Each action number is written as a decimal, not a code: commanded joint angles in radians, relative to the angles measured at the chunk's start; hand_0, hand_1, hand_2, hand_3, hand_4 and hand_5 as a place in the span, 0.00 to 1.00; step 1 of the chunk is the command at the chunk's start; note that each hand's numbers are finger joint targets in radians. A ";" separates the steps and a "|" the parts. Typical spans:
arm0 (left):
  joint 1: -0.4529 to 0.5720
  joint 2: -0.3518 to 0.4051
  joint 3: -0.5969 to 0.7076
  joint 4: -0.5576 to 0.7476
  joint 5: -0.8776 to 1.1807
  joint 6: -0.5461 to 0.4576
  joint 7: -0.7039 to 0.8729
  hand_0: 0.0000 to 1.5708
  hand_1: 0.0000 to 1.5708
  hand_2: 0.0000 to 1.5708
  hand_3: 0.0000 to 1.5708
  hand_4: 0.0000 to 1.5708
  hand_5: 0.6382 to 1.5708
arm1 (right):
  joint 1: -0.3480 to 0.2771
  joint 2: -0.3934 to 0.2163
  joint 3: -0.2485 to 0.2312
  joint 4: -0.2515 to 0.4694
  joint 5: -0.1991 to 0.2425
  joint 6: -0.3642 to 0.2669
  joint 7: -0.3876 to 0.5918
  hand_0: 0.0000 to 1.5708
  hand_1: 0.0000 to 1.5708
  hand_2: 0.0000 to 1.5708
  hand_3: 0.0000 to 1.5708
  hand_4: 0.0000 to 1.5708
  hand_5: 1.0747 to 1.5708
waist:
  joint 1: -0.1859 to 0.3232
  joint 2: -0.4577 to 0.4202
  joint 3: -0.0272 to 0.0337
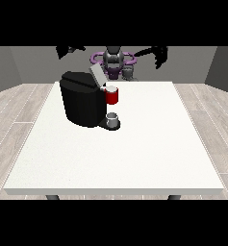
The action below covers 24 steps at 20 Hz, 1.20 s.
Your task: Insert the coffee pod into the coffee machine and close the lid
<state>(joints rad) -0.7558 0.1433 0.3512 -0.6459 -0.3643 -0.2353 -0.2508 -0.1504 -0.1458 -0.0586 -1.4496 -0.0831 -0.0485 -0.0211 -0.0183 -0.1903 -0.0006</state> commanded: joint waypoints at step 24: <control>0.377 -0.142 -0.120 -0.486 0.281 -0.092 0.112 0.00 0.00 0.00 0.00 0.00 1.00 | -0.254 -0.044 -0.062 0.190 -0.001 0.073 0.059 0.00 0.00 0.00 0.00 0.00 1.00 | 0.222 0.087 0.0009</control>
<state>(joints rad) -0.4294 0.0167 0.2687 -1.0401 -0.1115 -0.3210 -0.1644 -0.3492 -0.1758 -0.0699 -1.3274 -0.0623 0.0261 0.0321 0.1778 -0.1283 0.0003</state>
